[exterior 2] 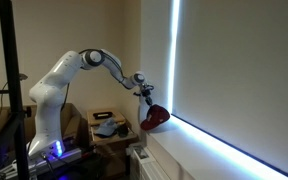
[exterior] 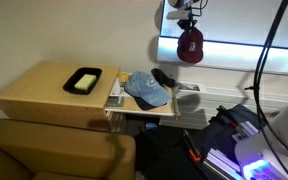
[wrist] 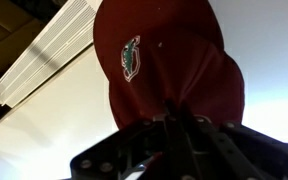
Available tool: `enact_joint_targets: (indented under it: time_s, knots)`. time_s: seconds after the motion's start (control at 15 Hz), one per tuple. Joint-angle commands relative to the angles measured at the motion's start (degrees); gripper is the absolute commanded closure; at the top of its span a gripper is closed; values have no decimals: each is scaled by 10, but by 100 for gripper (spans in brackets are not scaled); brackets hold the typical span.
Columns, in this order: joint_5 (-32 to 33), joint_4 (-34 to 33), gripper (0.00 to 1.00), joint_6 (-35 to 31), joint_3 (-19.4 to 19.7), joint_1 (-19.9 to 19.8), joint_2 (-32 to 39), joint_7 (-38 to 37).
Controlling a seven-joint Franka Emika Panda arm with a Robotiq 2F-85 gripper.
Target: Put the red cap on the window sill
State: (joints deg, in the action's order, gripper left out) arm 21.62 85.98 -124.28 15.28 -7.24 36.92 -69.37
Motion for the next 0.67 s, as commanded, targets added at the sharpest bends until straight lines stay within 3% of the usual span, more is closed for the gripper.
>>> enact_joint_targets:
  time_s: [0.0,0.2,0.4,0.6]
  knots:
    - [-15,-21,93,5,15,7,12,5]
    - [-11,-43,98,-1,24,9,37,-23]
    - [-33,-116,98,-53,39,-5,113,-112]
    - [-64,-201,98,-38,53,-16,182,-168]
